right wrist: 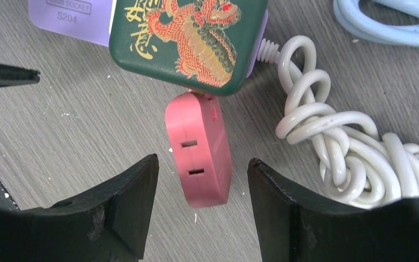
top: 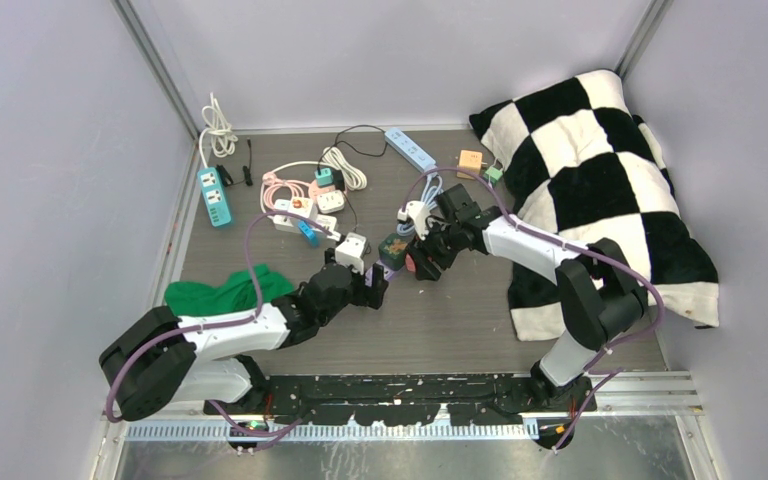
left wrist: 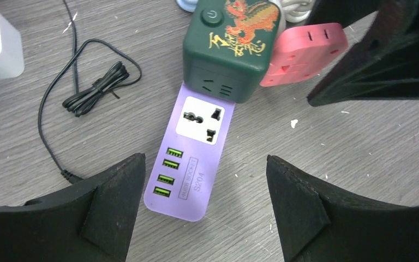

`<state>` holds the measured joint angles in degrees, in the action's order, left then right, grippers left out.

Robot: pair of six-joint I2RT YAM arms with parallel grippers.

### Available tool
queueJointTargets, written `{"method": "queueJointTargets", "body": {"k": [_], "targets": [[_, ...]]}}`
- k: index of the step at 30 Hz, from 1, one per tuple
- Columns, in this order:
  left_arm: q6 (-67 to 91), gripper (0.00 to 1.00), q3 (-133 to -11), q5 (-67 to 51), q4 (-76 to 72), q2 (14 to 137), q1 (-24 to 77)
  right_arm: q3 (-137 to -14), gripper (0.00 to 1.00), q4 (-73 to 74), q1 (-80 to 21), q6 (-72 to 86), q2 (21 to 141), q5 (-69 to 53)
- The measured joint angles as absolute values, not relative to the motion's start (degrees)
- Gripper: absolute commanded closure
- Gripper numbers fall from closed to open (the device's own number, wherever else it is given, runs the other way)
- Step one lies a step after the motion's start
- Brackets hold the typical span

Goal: Pull the plug off the socket
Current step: Remove the plug from the socket.

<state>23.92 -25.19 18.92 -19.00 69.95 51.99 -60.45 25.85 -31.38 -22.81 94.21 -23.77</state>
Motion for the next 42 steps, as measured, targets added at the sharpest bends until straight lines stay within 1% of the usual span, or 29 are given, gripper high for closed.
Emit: {"method": "queueJointTargets", "body": {"k": [4,8,16,20,25,27,42], "targets": [[19.68,0.16,-24.51,16.73,-22.35,70.39,51.99,-59.16,0.40,22.96,-31.38,-24.08,94.35,-24.47],[14.39,0.16,-24.45,14.44,-26.20,72.25,51.46,-57.60,0.48,20.27,-31.38,-24.14,94.35,-24.40],[9.34,0.15,-22.50,4.29,-37.10,76.77,44.21,-56.66,0.70,17.12,-31.38,-23.18,94.35,-24.10],[8.60,0.14,-22.61,-1.58,-41.39,79.88,40.64,-56.60,0.89,17.10,-31.38,-23.51,94.35,-24.29],[8.45,0.11,-23.70,-6.15,-44.99,84.42,39.55,-56.53,0.97,16.95,-31.38,-23.81,94.35,-24.29],[8.43,0.11,-23.97,-7.03,-46.72,86.43,39.29,-56.45,0.99,16.93,-31.38,-23.92,94.35,-24.29],[6.02,0.12,-25.30,-10.55,-60.49,96.62,37.36,-56.45,0.99,17.32,-31.38,-25.74,94.35,-24.43]]}}
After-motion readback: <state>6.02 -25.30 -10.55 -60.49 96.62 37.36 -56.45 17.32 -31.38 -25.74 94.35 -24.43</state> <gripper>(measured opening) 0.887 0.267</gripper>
